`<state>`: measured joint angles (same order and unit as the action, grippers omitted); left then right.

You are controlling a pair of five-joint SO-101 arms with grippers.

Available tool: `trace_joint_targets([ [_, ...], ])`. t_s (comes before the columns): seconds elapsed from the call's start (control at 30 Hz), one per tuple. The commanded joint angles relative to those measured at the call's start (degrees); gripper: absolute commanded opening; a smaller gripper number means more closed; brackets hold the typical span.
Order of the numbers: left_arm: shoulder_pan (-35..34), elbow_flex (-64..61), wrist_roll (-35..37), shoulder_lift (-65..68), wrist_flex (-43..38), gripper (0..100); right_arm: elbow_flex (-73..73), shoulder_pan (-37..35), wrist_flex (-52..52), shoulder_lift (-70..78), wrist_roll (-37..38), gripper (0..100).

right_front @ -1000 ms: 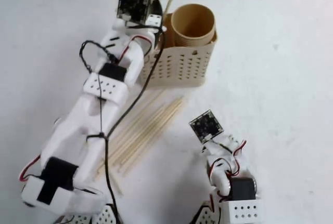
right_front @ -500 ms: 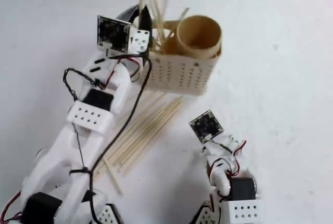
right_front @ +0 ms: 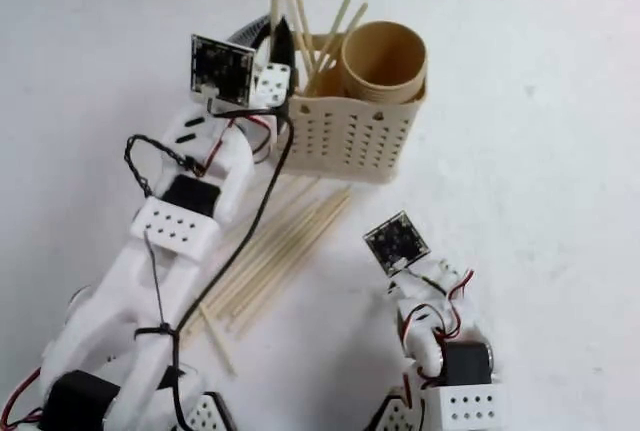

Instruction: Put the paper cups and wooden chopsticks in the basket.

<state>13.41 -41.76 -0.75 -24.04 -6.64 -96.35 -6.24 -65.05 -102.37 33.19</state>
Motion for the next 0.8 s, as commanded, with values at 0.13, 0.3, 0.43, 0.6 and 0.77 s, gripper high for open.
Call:
trace_joint_targets([
  [0.13,0.75,-2.55,-0.53,-2.59,-3.34,6,-0.53,-0.48,-0.40,-0.22,0.53,2.1],
  [0.3,0.57,-3.08,-0.26,-2.51,-2.29,6,-0.53,-0.48,-0.40,-0.22,0.53,2.1],
  [0.43,0.22,-1.76,-0.18,-2.68,-1.76,6,-0.53,-0.48,-0.40,-0.22,0.53,2.1],
  [0.6,1.19,2.90,3.69,-2.59,-1.41,4,-0.53,-0.48,-0.40,-0.22,0.53,2.1],
  [0.77,1.71,9.76,7.91,-0.84,3.08,4,-0.53,-0.48,-0.40,-0.22,0.53,2.1],
])
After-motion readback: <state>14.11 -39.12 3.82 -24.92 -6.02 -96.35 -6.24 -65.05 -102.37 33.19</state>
